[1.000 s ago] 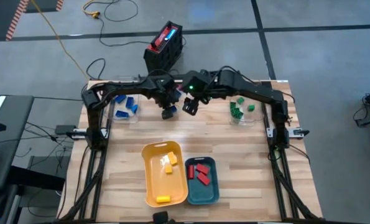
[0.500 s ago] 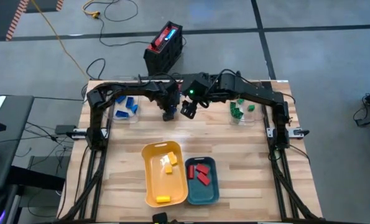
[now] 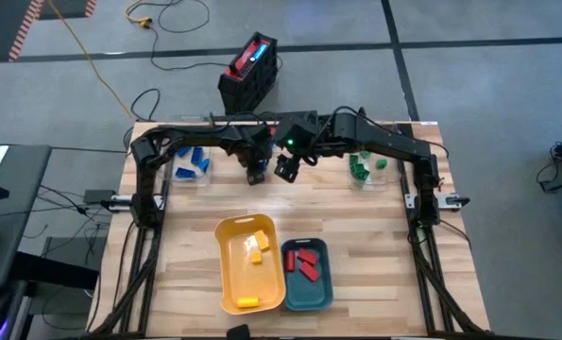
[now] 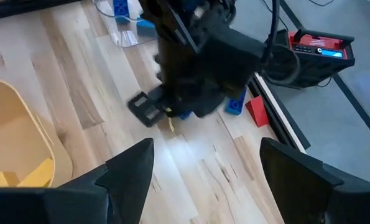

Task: Sort blocks
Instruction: Put the blue game piece into the left transparent bin, then put the yellow block into the yellow bin

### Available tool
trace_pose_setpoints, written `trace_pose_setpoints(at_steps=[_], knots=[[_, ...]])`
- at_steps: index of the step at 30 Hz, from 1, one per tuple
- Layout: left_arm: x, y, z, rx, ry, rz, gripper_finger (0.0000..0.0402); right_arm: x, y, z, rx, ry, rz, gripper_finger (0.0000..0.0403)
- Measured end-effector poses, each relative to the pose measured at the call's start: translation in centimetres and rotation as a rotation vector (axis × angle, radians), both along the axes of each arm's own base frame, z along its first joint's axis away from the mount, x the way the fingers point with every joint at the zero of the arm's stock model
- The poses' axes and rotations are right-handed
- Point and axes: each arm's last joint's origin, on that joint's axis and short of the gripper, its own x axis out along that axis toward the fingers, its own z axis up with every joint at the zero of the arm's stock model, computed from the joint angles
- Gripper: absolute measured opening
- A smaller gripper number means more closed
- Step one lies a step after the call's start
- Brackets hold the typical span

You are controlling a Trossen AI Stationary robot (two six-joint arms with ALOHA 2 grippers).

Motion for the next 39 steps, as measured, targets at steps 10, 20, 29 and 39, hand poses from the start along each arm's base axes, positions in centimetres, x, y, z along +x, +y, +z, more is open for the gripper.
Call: trace_pose_setpoints(at_steps=[10, 20, 29, 39], knots=[[-5.2, -0.8, 9.6, 0.033, -0.109, 0.193, 0.0131, -0.7, -0.8, 1.2, -0.116, -0.032, -0.066, 0.0303], [-15.9, -0.4, 11.0, 0.137, 0.03, 0.542, 0.0131, -0.7, -0.6, 1.2, -0.112, -0.034, -0.073, 0.0303], [-20.5, 0.4, 4.9, 0.015, 0.039, 0.705, 0.0193, -0.6, -0.7, 1.2, -0.115, -0.039, -0.071, 0.0303], [-19.5, 2.2, 10.9, 0.028, -0.121, 0.615, 0.0315, -0.5, -0.2, 1.2, -0.107, -0.05, -0.068, 0.0303]])
